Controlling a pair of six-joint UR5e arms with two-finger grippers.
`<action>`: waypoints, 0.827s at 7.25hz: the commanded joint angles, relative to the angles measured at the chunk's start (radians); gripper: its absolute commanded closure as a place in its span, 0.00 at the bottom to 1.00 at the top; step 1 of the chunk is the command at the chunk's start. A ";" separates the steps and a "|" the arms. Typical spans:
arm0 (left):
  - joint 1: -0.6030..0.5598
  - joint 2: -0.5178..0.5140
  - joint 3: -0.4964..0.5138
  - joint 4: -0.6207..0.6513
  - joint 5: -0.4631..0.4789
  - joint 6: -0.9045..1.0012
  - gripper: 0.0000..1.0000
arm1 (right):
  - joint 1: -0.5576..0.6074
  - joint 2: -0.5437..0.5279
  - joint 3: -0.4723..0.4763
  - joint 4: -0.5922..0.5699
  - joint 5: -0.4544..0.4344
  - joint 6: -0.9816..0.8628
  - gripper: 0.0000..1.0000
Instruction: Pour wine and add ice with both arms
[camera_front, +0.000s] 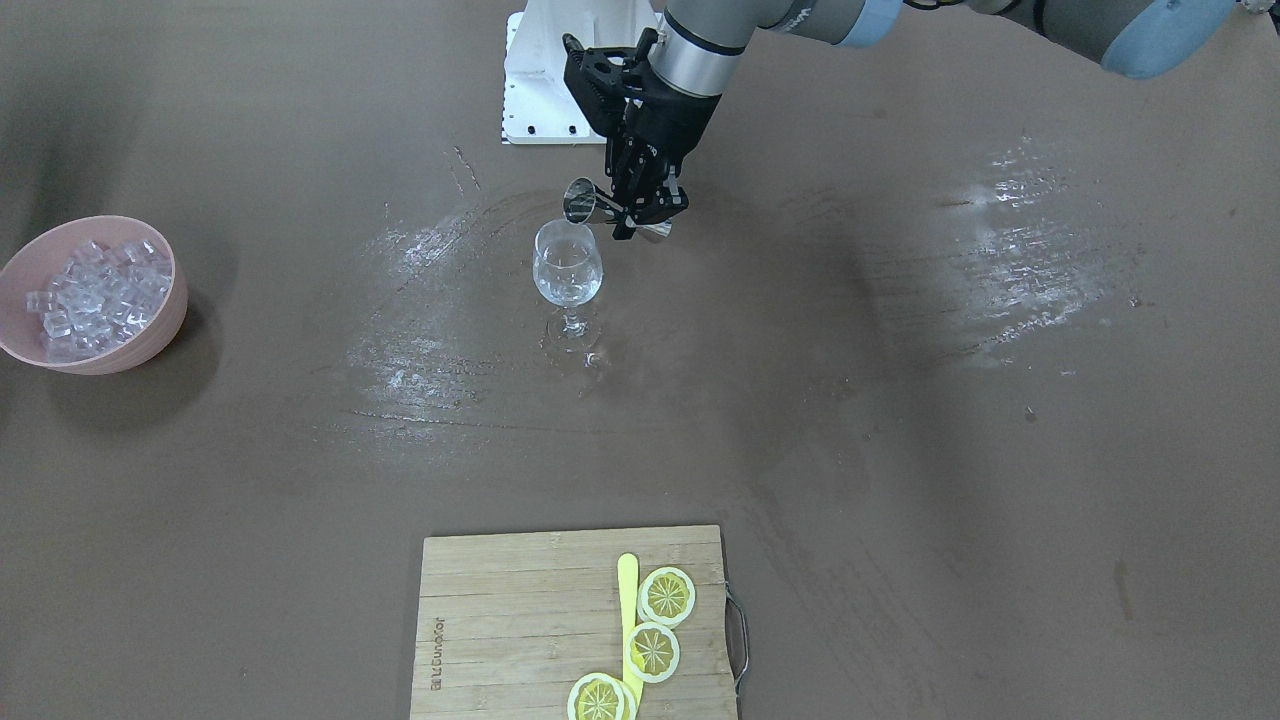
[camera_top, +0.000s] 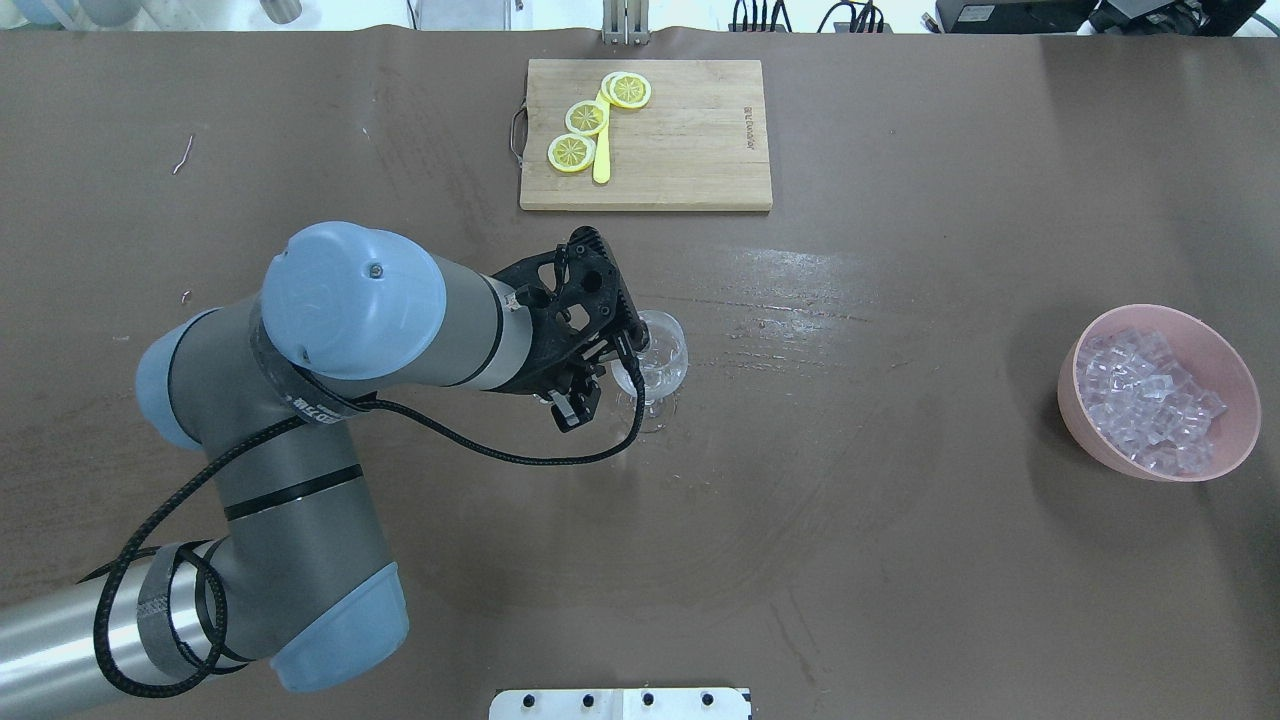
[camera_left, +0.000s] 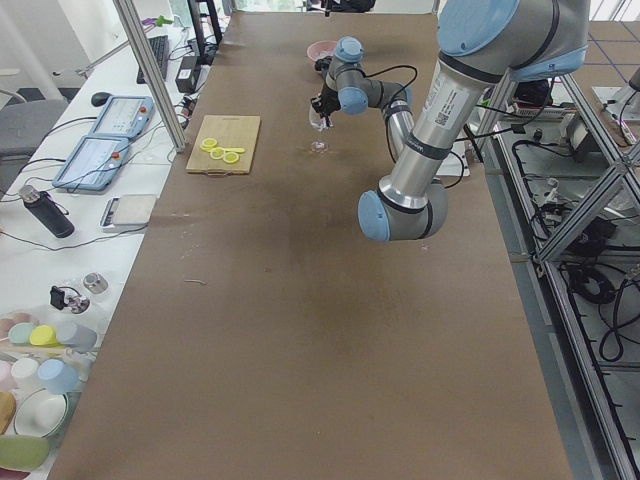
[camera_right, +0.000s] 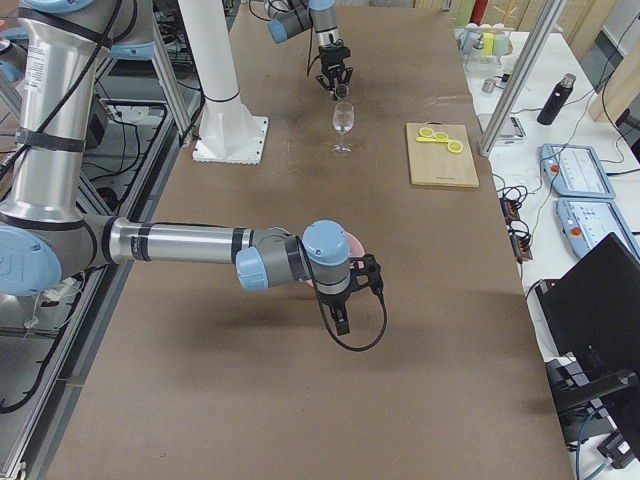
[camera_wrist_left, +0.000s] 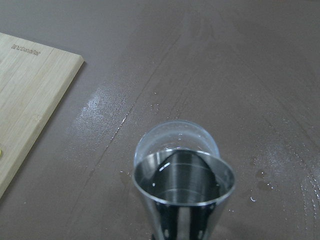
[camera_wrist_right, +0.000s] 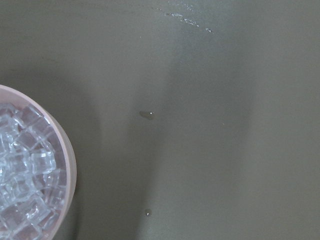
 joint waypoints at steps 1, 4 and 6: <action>-0.001 -0.016 -0.001 0.041 0.000 0.005 1.00 | 0.000 0.000 0.000 0.000 0.000 0.000 0.00; -0.003 -0.030 0.002 0.061 -0.002 0.005 1.00 | 0.000 0.000 -0.001 0.000 0.000 0.000 0.00; -0.006 -0.027 0.005 0.062 -0.002 0.005 1.00 | 0.000 0.000 -0.001 0.000 0.002 0.000 0.00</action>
